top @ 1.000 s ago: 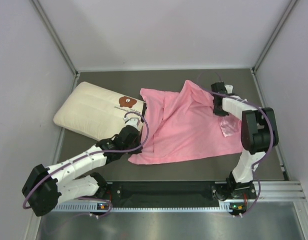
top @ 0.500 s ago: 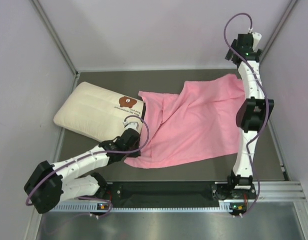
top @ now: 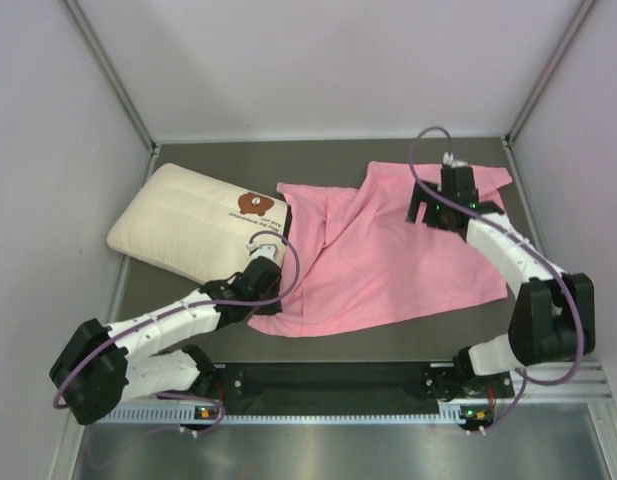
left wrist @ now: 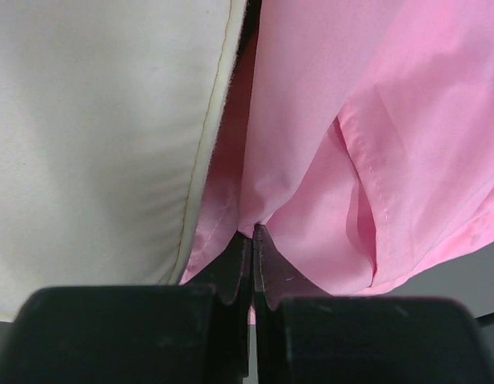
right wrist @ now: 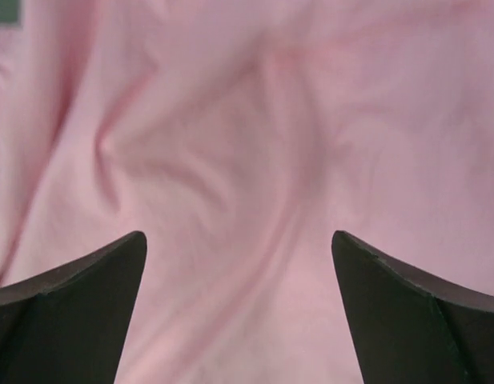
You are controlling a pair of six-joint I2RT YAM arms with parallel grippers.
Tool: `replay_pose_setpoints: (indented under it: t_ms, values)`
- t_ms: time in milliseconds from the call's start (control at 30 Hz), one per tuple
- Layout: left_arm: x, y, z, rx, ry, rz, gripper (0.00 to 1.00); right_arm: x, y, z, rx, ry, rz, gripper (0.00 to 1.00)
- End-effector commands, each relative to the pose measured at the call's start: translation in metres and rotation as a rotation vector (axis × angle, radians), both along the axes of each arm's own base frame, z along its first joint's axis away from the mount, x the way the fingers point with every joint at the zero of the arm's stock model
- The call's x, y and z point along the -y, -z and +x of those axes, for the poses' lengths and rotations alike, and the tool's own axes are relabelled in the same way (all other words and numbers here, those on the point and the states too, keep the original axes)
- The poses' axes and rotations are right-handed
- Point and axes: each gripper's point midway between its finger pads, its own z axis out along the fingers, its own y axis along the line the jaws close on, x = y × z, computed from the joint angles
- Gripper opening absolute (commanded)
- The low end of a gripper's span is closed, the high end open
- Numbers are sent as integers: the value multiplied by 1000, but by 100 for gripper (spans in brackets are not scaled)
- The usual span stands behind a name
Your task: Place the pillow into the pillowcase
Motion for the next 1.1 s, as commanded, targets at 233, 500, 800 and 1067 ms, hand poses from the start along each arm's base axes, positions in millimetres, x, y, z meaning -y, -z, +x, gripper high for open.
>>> replay_pose_setpoints:
  t_ms: [233,500,800,1067]
  values:
    - [4,-15,16,75,2,3,0,-40,61,-91,-80,26,-34,100]
    - [7,-17,19,90,4,-9,0,-36,111,-95,-206,95,-99,95]
    - [6,-6,18,72,9,14,0,-14,122,-122,-267,206,-160,3]
    - [34,8,6,44,60,-12,0,48,92,-149,-171,459,-49,0]
